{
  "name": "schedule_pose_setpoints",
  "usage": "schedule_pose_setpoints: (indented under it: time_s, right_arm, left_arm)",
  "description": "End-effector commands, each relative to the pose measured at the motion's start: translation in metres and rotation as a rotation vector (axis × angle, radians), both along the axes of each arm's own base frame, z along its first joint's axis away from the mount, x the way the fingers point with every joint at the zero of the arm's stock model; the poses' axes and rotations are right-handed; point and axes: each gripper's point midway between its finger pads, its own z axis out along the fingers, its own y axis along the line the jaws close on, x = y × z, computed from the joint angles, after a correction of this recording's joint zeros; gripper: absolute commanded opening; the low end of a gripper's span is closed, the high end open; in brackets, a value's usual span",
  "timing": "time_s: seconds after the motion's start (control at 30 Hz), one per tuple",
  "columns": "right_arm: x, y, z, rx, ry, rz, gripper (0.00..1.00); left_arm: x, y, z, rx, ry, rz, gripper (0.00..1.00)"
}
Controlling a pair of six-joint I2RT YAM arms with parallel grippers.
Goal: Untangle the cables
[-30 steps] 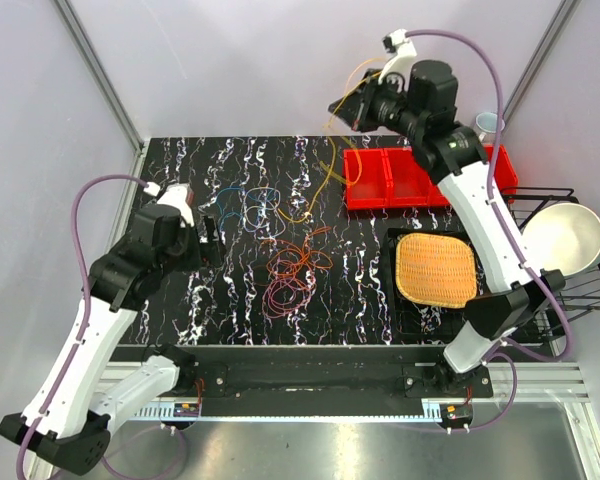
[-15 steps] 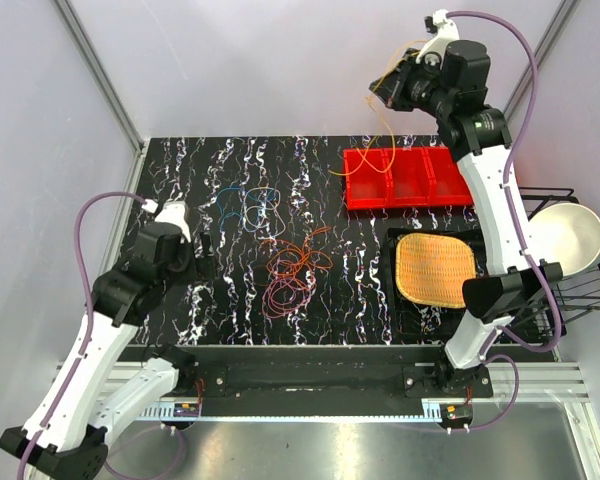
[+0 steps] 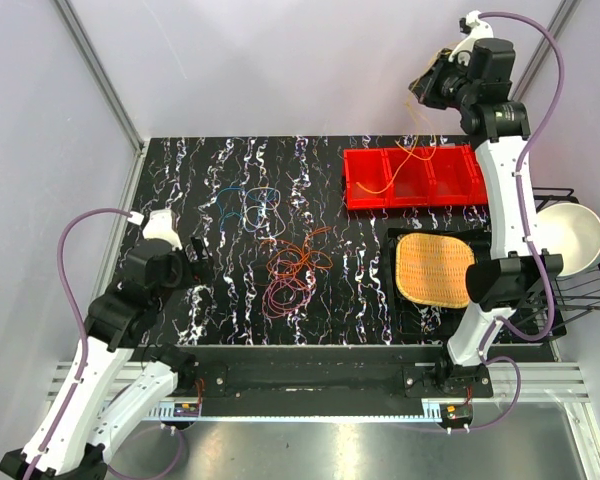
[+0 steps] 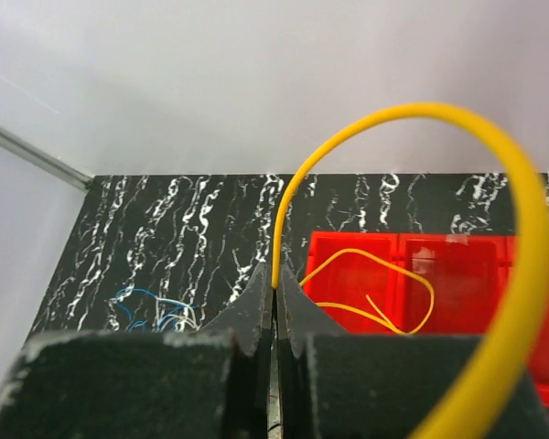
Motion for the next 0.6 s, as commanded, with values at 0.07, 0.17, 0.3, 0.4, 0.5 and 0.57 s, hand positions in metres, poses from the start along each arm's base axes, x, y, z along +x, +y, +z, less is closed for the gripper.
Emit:
schedule_pose_setpoints:
  time_s: [0.07,0.17,0.3,0.4,0.5,0.57]
  right_arm:
    - [0.010,-0.026,0.005,-0.054,-0.033,-0.065,0.00]
    - [0.016,-0.034,0.001,-0.081,-0.034,-0.084,0.00]
    - [0.024,-0.046,-0.007,-0.119,-0.023,-0.118,0.00]
    - [0.030,-0.055,-0.014,-0.137,-0.014,-0.138,0.00]
    - [0.038,-0.058,-0.023,-0.156,-0.001,-0.142,0.00]
    - [0.045,-0.061,-0.032,-0.166,0.013,-0.148,0.00]
  left_arm:
    - [0.014,0.002,0.007,-0.009,-0.053,0.046,0.93]
    - [0.015,0.002,0.006,-0.004,-0.047,0.047,0.93]
    - [0.016,0.003,0.005,0.001,-0.043,0.054,0.93]
    - [0.016,0.004,0.004,0.004,-0.041,0.059,0.93]
    - [0.016,0.005,0.003,0.006,-0.039,0.061,0.93]
    - [0.016,0.005,0.003,0.008,-0.036,0.062,0.93]
